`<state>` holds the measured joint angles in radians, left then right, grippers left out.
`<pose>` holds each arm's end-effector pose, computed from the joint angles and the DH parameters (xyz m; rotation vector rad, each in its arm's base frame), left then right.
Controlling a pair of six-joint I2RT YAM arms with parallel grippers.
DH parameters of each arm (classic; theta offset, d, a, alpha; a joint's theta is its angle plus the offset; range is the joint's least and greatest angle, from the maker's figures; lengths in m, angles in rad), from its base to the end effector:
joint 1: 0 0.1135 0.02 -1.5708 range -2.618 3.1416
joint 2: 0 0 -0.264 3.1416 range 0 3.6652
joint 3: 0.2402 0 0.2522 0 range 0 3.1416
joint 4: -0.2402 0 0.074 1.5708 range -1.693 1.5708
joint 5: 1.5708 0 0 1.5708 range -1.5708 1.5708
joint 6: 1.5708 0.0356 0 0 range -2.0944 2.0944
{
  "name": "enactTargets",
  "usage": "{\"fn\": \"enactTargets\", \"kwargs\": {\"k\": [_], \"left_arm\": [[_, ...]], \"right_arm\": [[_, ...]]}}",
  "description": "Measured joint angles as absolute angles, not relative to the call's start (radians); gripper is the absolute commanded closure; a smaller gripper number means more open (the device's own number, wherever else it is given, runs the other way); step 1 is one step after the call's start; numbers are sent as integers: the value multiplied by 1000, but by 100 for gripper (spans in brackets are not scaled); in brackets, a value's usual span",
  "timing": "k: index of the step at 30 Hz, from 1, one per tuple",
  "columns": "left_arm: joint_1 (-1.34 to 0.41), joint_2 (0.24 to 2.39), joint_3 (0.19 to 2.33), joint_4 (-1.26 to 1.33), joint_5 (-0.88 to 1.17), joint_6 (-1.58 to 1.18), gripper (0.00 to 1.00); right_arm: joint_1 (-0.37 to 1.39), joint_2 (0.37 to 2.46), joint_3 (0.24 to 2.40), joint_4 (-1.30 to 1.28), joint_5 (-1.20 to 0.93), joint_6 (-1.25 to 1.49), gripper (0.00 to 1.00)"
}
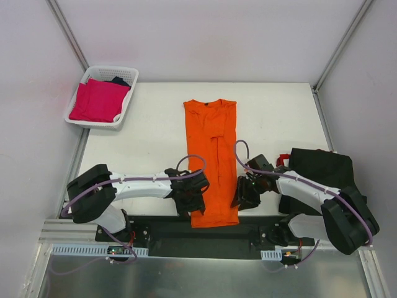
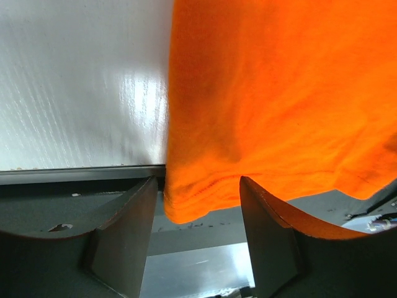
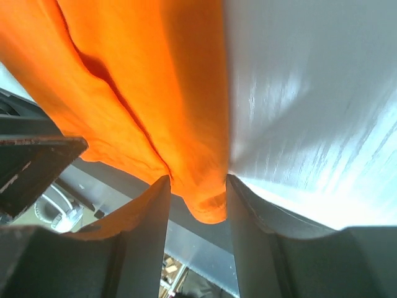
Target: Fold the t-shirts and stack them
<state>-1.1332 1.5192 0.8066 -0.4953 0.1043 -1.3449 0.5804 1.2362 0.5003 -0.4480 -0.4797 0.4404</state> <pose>0.1110 -0.2459 0.1601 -0.2947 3.0519 -0.5840 0.1540 0.1207 0.1451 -0.3420 2.8878 0.8978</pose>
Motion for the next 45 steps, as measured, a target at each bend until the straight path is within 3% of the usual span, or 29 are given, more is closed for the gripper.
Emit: {"fn": "enactTargets", "kwargs": {"k": [14,33,36,38,40,42,43,45], "left_arm": [[-1160,1504,788,-473,106,-1385,50],[-1205,1555,776,-389,88,-1432,50],[-1205,1536,756,-376,85,-1448,67],[-1208,1512,733,-372,81,-1462,85],[-1213,1491,715,-368,78,-1482,95],[-1217,1484,706,-364,75,-1490,98],[-1217,1483,705,-362,75,-1494,99],[-1217,1483,705,-360,75,-1496,100]], "right_arm": [[594,1250,477,-389,-479,447,58],[705,1112,319,-330,-490,567,59],[713,1081,318,-353,-463,570,59],[716,1065,318,-366,-452,571,60],[717,1058,318,-374,-445,572,67],[719,1059,318,-376,-440,574,75],[719,1061,318,-377,-437,575,89],[722,1068,318,-373,-433,579,94]]}}
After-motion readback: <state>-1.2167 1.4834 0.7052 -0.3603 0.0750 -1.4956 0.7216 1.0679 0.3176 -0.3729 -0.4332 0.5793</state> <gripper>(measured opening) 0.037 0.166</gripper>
